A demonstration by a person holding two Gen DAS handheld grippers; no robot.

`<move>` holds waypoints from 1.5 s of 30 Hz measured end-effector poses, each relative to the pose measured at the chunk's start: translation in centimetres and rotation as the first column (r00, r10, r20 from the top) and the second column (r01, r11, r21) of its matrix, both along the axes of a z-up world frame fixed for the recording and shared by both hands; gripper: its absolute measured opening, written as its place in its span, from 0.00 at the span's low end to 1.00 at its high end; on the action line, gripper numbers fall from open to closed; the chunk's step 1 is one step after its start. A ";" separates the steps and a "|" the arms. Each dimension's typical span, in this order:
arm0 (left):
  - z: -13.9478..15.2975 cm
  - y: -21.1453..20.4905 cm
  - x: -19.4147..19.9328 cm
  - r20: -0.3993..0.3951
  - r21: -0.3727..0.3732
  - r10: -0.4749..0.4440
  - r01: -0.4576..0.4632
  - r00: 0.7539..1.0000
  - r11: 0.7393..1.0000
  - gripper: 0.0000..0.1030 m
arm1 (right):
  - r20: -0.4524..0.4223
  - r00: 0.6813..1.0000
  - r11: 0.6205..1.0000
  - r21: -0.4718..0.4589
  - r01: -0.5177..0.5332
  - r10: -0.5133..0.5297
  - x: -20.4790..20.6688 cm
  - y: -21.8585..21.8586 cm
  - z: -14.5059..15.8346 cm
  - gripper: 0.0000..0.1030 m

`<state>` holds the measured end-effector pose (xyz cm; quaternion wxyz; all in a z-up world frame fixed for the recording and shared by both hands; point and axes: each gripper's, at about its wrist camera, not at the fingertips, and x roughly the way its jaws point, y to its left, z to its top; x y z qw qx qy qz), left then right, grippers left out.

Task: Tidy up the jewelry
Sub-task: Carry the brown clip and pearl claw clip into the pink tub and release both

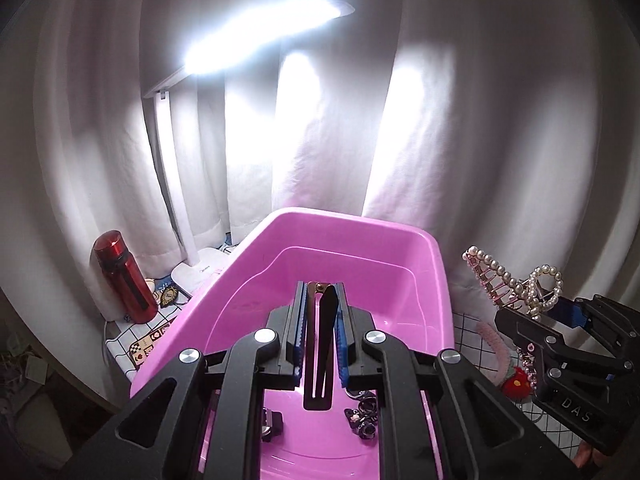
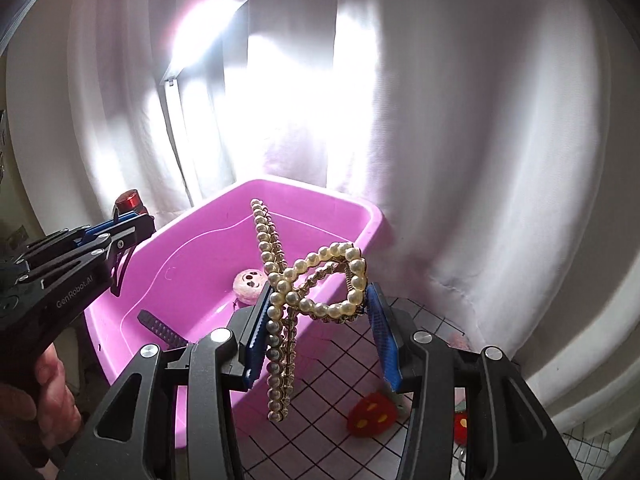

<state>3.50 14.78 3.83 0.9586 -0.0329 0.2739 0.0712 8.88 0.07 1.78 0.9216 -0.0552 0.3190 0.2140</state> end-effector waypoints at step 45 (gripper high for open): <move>-6.5 7.7 4.4 -0.259 -0.026 0.190 -0.203 0.947 0.979 0.81 | -0.201 0.980 0.983 -0.180 -0.036 -0.001 8.0 9.7 -6.7 0.62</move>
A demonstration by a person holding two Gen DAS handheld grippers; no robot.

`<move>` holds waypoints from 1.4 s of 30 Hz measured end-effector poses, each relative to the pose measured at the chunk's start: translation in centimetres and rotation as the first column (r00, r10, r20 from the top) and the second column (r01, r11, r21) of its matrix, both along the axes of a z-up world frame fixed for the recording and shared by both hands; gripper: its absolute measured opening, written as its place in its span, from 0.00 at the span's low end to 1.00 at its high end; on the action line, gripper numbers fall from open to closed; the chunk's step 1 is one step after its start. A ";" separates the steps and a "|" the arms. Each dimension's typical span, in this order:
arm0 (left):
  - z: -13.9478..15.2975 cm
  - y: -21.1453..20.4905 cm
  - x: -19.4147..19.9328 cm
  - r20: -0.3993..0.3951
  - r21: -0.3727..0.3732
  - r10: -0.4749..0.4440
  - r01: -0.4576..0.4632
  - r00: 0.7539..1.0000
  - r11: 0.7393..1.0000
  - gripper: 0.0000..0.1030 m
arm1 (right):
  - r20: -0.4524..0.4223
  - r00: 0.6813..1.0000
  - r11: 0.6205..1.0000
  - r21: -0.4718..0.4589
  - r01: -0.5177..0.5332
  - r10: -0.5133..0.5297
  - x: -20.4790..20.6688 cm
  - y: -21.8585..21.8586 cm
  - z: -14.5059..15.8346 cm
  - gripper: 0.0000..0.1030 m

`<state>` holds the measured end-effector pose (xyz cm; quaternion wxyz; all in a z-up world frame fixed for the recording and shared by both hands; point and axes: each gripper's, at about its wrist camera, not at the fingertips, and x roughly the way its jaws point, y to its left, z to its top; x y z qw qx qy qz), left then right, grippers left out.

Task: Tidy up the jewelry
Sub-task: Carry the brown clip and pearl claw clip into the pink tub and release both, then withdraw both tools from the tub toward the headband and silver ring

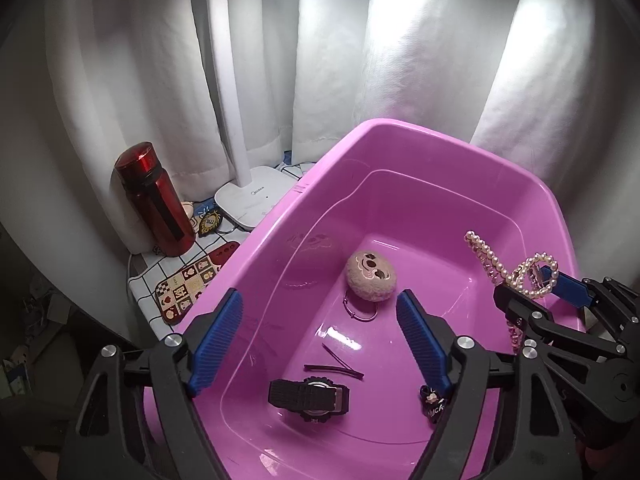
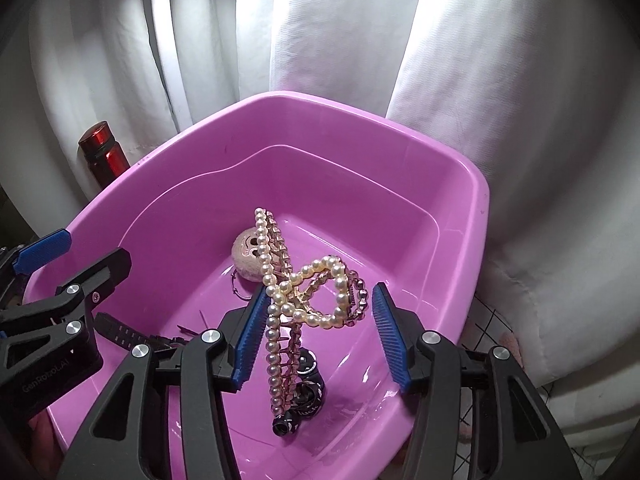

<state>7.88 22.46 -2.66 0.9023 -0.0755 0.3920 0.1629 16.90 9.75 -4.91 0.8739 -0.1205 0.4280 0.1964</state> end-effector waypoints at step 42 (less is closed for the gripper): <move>2.7 -2.0 -2.7 0.039 0.015 -0.003 0.002 0.999 1.000 0.82 | 0.085 0.995 0.996 0.075 0.039 -0.045 -3.7 -3.5 3.5 0.62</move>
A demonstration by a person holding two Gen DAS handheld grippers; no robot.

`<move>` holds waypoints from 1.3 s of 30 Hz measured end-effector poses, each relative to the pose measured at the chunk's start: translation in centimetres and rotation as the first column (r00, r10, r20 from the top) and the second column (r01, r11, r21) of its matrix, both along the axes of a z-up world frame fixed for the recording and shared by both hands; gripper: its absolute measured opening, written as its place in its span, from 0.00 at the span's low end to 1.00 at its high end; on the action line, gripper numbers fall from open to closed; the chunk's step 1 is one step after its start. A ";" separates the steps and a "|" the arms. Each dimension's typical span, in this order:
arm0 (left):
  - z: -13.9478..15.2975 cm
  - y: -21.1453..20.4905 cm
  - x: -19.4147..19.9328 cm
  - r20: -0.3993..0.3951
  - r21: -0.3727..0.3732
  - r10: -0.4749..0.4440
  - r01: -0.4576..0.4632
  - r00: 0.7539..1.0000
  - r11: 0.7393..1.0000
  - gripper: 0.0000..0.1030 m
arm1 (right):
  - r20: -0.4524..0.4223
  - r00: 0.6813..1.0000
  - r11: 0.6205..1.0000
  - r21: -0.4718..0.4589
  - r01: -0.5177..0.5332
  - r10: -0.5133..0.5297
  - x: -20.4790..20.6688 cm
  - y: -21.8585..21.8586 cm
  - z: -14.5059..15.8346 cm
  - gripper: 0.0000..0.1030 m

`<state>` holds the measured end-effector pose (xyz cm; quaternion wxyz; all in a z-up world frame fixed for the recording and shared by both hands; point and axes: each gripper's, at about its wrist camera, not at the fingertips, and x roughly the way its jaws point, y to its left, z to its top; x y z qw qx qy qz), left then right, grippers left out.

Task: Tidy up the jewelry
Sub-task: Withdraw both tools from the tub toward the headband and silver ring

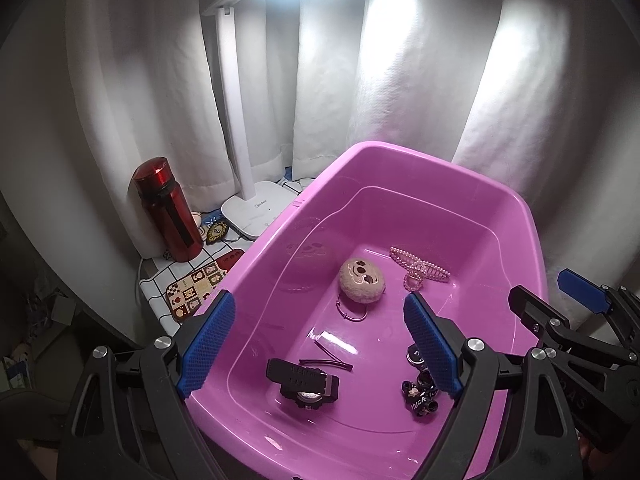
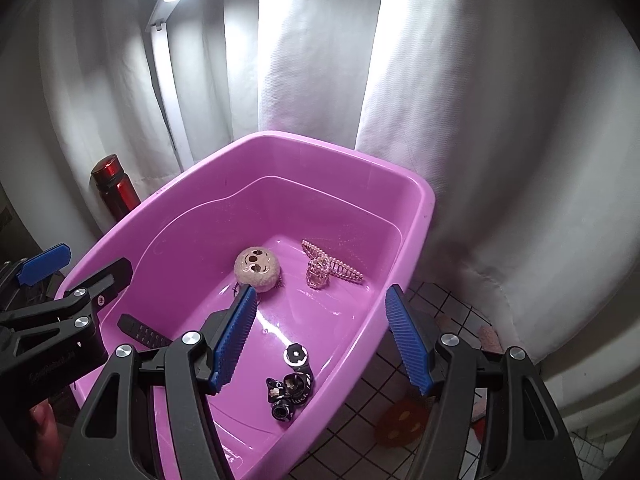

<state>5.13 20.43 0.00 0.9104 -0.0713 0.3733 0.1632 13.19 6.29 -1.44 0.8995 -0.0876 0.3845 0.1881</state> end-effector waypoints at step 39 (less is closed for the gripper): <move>-0.3 -22.1 -3.7 0.039 -0.037 -0.435 0.436 0.900 0.899 0.93 | -0.113 0.865 0.869 0.029 0.495 -0.489 -13.6 -30.4 -4.7 0.65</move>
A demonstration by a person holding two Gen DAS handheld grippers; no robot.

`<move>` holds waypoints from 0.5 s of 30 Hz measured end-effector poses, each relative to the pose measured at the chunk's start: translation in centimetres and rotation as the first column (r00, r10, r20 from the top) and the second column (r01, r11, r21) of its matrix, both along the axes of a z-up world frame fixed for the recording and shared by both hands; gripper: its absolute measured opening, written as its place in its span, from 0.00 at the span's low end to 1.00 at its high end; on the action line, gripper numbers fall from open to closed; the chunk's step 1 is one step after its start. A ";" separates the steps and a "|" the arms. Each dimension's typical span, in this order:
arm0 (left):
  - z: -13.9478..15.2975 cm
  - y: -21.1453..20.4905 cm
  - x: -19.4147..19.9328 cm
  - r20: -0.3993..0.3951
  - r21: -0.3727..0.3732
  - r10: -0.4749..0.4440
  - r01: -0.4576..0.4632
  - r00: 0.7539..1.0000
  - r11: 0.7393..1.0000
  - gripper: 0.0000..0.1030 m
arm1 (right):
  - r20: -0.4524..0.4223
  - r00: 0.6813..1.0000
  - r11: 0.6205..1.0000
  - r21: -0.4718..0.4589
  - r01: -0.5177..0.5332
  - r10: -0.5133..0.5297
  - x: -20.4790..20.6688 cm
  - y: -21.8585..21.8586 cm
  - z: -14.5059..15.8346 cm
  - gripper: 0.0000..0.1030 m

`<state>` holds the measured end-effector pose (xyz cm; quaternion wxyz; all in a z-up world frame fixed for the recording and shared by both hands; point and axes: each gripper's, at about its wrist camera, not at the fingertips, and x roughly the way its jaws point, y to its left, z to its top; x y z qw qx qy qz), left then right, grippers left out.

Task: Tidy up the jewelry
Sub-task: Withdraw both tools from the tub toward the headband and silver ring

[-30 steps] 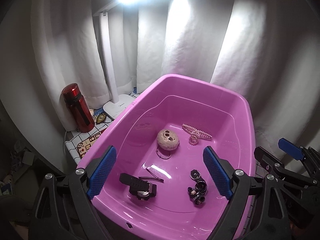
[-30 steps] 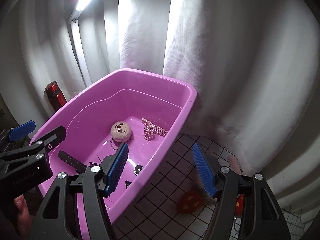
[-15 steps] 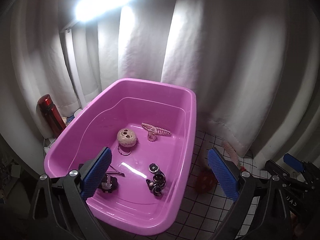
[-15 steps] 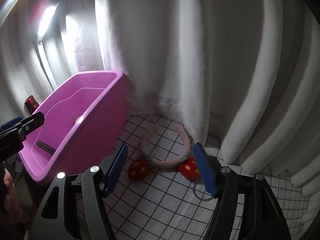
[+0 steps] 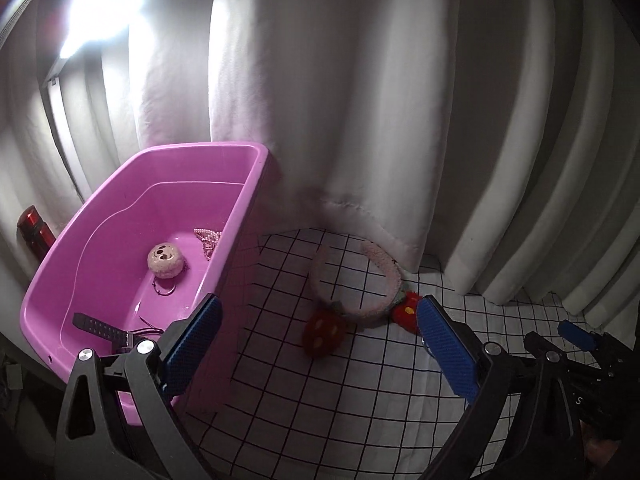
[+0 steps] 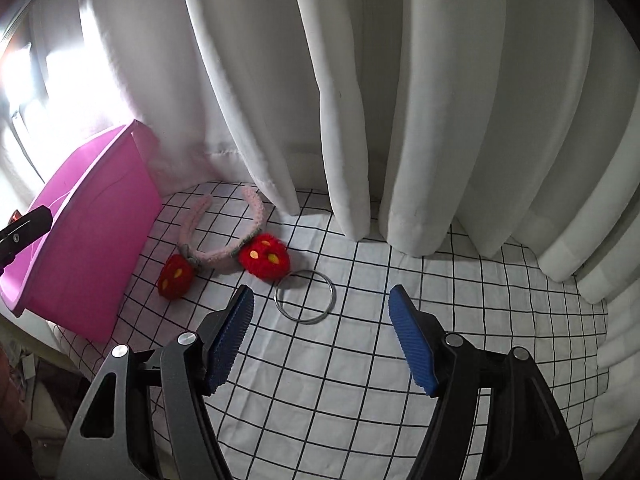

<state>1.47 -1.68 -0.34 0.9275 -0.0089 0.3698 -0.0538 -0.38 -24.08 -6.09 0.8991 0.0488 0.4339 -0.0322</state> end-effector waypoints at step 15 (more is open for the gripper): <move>-8.0 -3.2 3.0 -0.079 0.021 -0.078 0.080 0.994 0.997 0.93 | -0.102 0.995 0.997 0.071 -0.010 0.017 0.6 -0.5 -7.7 0.66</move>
